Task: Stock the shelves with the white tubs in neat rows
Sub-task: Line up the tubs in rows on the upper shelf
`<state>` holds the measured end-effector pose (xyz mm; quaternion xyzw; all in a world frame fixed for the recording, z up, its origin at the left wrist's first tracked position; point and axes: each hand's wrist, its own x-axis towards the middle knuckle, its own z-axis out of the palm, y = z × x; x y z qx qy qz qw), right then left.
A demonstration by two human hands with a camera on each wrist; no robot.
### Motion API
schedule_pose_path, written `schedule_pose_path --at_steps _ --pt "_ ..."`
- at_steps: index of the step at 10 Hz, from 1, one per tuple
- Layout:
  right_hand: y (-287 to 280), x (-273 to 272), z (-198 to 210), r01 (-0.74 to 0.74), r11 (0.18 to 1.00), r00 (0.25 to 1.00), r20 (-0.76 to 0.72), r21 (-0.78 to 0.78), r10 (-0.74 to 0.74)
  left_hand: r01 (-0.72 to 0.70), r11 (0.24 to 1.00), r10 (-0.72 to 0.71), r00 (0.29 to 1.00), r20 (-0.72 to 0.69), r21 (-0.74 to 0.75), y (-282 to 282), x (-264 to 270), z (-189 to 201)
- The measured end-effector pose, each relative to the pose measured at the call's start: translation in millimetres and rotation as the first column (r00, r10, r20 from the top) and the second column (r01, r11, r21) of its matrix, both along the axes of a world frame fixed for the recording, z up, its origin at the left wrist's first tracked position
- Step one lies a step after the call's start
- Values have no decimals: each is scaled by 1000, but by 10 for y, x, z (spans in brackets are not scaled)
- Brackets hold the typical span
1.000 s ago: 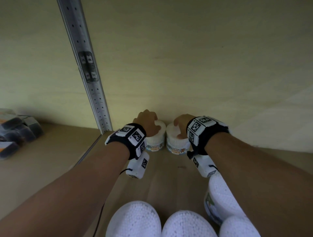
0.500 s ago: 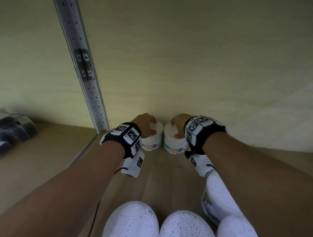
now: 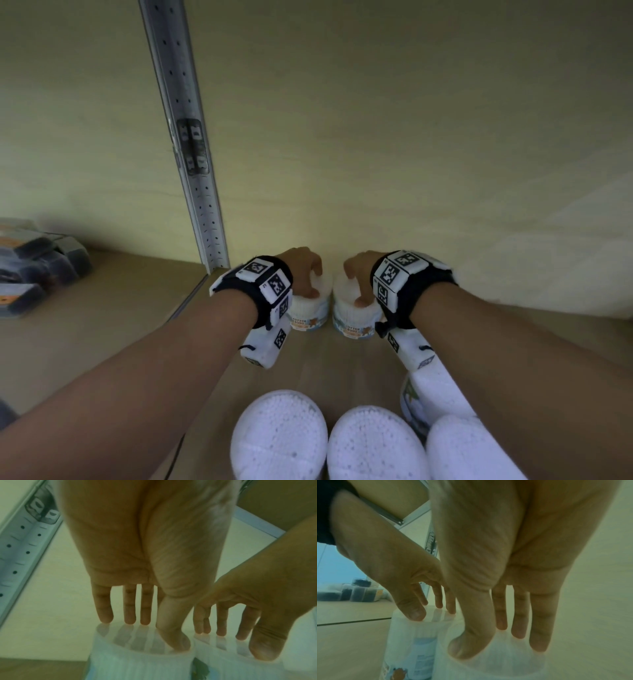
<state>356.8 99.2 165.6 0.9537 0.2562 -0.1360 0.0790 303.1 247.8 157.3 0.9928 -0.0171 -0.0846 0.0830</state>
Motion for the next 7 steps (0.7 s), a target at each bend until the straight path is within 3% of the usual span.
schedule_pose_path --at_steps 2,3,4,5,7 --pt "-93 -442 105 -38 999 999 -10 -22 38 45 997 -42 997 -61 55 -120 -336 58" --pt "-129 -616 51 20 999 998 -58 -30 -22 56 997 -51 996 -77 57 -176 -516 60" --pt "-83 25 -584 -19 992 999 -50 -123 13 58 998 -55 996 -74 38 -231 -690 50" --pt "-116 769 -1436 -71 994 988 -143 -79 59 54 998 -54 996 -70 8 -279 -858 45" --pt "-302 146 -1132 -57 998 992 -117 -25 53 49 999 -49 995 -88 -3 -388 -1100 69"
